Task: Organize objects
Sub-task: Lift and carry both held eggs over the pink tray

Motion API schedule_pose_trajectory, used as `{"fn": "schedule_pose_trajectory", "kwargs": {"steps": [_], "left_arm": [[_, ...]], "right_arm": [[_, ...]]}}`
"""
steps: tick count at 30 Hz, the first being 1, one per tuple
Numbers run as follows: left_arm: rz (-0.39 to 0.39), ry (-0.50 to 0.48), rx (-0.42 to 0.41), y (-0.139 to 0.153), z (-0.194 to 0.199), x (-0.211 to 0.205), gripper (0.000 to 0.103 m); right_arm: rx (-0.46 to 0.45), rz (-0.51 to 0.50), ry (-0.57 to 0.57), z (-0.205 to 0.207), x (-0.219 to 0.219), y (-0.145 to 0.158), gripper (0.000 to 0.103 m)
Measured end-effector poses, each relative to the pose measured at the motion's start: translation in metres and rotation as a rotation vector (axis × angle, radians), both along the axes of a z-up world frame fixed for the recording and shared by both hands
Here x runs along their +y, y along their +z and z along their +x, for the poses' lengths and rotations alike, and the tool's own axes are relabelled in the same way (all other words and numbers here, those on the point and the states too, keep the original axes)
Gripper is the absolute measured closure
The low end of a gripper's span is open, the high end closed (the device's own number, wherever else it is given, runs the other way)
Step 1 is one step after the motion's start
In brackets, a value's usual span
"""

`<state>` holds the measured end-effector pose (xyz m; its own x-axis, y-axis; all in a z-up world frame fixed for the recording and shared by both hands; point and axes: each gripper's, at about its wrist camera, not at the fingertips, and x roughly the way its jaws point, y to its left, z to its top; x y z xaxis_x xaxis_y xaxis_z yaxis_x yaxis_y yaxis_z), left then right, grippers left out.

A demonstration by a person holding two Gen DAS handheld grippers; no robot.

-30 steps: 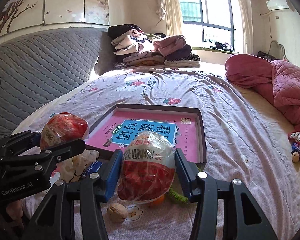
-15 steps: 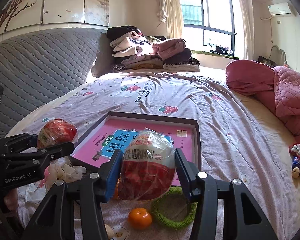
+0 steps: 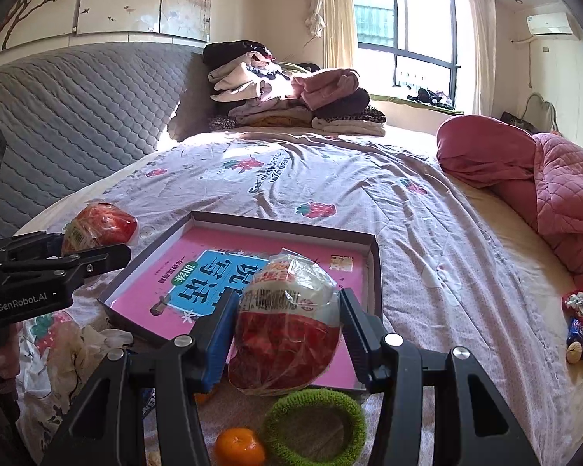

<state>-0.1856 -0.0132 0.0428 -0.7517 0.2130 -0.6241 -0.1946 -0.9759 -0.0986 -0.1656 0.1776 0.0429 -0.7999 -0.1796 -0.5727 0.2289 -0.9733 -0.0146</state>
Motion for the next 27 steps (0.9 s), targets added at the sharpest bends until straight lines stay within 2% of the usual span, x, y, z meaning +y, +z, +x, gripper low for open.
{"fn": "schedule_pose_trajectory", "kwargs": {"steps": [13, 27], "left_arm": [[0.013, 0.047, -0.107, -0.039, -0.038, -0.019, 0.05], [-0.023, 0.025, -0.169, -0.061, -0.043, -0.008, 0.05]], "right_arm": [[-0.074, 0.0, -0.01, -0.044, 0.006, -0.035, 0.051], [-0.163, 0.015, -0.013, -0.055, 0.006, -0.059, 0.051]]}}
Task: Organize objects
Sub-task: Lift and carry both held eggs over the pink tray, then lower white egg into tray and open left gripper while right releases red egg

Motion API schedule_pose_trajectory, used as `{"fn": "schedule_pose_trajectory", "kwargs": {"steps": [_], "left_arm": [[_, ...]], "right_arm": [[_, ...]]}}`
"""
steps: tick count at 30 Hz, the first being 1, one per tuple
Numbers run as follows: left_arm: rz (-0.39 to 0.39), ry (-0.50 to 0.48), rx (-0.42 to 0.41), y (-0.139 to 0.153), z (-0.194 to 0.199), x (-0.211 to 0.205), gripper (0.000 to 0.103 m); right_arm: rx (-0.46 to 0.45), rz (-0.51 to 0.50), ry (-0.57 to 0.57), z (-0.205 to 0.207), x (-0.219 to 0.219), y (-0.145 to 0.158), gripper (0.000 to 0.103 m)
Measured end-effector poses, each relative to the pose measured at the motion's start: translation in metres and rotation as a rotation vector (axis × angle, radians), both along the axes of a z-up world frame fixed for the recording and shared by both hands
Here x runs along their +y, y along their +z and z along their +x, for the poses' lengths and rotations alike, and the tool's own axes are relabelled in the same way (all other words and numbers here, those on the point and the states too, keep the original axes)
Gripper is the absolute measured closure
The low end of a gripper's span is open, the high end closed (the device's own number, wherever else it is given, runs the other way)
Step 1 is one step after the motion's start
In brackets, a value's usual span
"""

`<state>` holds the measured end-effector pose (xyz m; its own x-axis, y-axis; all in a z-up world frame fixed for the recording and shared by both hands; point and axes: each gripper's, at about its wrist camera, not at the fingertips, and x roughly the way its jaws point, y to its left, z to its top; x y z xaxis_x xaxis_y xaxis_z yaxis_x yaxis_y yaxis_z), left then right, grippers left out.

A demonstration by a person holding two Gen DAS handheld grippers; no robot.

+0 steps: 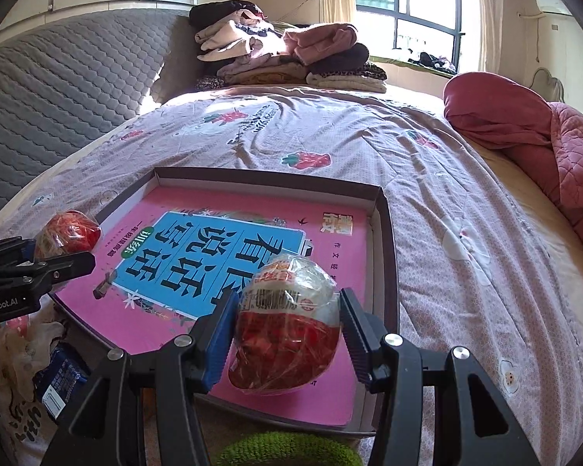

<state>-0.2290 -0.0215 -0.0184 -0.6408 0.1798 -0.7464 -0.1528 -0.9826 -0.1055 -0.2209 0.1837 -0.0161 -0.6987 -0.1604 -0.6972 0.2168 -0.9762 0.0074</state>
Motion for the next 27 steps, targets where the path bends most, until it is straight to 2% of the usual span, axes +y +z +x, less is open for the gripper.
{"fn": "schedule_pose_trajectory", "kwargs": {"steps": [12, 27], "left_arm": [[-0.004, -0.003, -0.075, -0.018, -0.005, 0.002, 0.05], [-0.012, 0.008, -0.096, -0.02, -0.008, 0.001, 0.05]], "right_arm": [[-0.017, 0.026, -0.006, 0.001, -0.002, -0.006, 0.051], [-0.036, 0.053, -0.022, 0.0, -0.003, -0.009, 0.051]]}}
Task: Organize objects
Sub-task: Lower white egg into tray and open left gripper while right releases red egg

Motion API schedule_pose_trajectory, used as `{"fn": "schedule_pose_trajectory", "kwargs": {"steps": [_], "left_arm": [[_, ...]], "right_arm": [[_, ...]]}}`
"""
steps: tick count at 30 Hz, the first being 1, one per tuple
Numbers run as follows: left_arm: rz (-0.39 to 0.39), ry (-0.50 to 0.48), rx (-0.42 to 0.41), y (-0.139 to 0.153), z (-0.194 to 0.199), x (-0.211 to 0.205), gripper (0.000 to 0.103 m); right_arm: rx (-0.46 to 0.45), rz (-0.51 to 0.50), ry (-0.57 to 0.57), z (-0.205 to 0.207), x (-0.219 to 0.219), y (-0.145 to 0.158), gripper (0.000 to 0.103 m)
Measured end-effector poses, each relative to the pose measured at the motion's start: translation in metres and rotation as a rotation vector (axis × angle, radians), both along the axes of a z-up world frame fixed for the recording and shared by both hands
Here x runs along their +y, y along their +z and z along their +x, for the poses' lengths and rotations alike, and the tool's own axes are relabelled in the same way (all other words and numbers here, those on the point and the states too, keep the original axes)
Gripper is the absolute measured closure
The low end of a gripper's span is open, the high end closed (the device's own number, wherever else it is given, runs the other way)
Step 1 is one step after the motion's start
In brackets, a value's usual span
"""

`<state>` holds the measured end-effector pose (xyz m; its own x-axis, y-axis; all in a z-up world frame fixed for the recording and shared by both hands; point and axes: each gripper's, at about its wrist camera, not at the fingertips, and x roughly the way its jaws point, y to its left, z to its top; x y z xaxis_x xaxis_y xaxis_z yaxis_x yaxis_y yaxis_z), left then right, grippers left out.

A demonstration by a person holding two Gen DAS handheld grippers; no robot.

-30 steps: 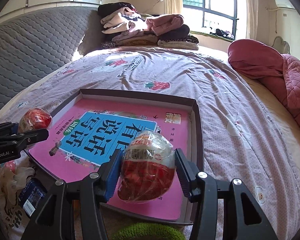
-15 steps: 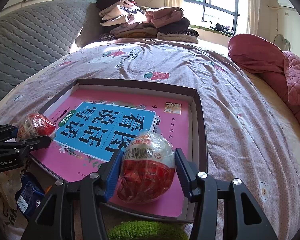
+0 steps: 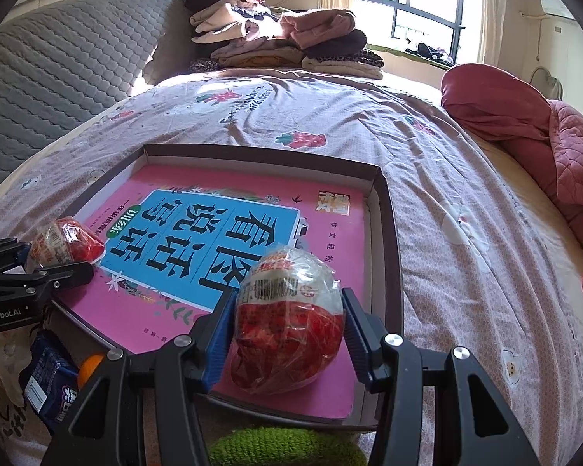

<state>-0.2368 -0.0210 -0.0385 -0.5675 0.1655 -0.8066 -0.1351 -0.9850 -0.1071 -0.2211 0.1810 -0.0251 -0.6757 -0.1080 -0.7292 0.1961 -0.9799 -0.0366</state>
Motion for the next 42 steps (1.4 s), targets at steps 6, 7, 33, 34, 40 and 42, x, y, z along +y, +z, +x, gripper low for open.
{"fn": "schedule_pose_trajectory", "kwargs": {"steps": [6, 7, 33, 34, 40, 42], "left_arm": [[0.03, 0.008, 0.027, 0.009, 0.002, -0.005, 0.05], [0.032, 0.01, 0.027, 0.009, 0.001, -0.005, 0.05], [0.06, -0.009, 0.107, 0.049, 0.022, -0.001, 0.034], [0.059, -0.009, 0.113, 0.051, 0.023, -0.001, 0.034], [0.055, -0.014, 0.138, 0.063, 0.033, 0.002, 0.033], [0.051, -0.014, 0.15, 0.067, 0.037, 0.002, 0.032]], "right_arm": [[-0.008, 0.008, -0.014, -0.001, 0.002, 0.0, 0.051], [-0.007, 0.011, -0.018, -0.001, 0.002, 0.0, 0.051], [0.098, -0.001, -0.042, 0.013, 0.006, 0.032, 0.042], [0.102, -0.004, -0.039, 0.015, 0.005, 0.034, 0.042], [0.125, -0.014, -0.019, 0.023, 0.0, 0.045, 0.042], [0.136, -0.013, -0.014, 0.026, -0.001, 0.048, 0.042]]}}
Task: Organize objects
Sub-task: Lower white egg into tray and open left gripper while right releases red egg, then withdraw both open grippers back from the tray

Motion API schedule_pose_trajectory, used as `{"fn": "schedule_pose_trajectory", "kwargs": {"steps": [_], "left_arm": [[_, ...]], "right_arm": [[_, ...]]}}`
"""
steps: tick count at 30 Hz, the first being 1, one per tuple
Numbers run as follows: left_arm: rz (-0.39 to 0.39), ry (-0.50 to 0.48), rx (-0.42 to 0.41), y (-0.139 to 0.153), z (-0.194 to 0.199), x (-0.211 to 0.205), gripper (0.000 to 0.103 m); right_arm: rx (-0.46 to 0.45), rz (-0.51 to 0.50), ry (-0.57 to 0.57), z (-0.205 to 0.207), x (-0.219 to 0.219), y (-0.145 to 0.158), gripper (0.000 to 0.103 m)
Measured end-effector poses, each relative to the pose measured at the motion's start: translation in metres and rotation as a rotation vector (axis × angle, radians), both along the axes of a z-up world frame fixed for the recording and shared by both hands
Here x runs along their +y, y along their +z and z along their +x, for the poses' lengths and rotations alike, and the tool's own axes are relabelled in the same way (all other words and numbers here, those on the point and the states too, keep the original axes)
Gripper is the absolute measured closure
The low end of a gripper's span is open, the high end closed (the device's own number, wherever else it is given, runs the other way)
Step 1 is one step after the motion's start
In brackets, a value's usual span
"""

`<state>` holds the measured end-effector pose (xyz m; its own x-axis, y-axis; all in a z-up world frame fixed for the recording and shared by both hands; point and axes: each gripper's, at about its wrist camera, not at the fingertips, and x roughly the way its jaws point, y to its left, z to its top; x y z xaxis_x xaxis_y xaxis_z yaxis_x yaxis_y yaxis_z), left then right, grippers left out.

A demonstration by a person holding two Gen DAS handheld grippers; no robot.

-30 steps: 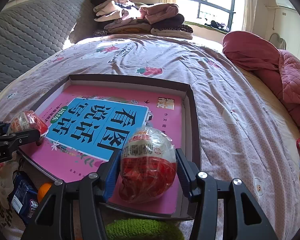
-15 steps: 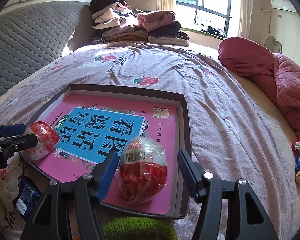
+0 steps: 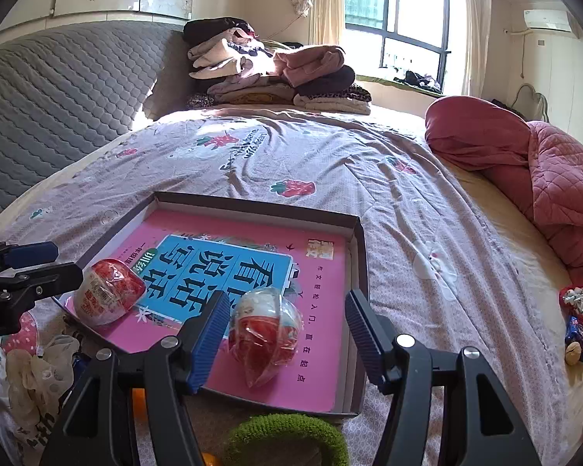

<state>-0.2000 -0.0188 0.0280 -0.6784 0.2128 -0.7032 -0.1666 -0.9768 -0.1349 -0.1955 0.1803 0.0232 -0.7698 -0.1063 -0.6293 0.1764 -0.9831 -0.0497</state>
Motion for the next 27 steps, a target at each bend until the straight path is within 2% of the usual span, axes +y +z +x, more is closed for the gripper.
{"fn": "schedule_pose_trajectory", "kwargs": {"steps": [16, 27], "left_arm": [[-0.004, 0.017, 0.059, 0.026, 0.033, 0.0, 0.032], [-0.032, 0.023, 0.096, 0.035, 0.058, 0.002, 0.032]], "right_arm": [[0.081, -0.033, 0.017, 0.033, -0.001, 0.035, 0.042], [0.124, -0.08, 0.073, 0.065, -0.008, 0.055, 0.042]]}}
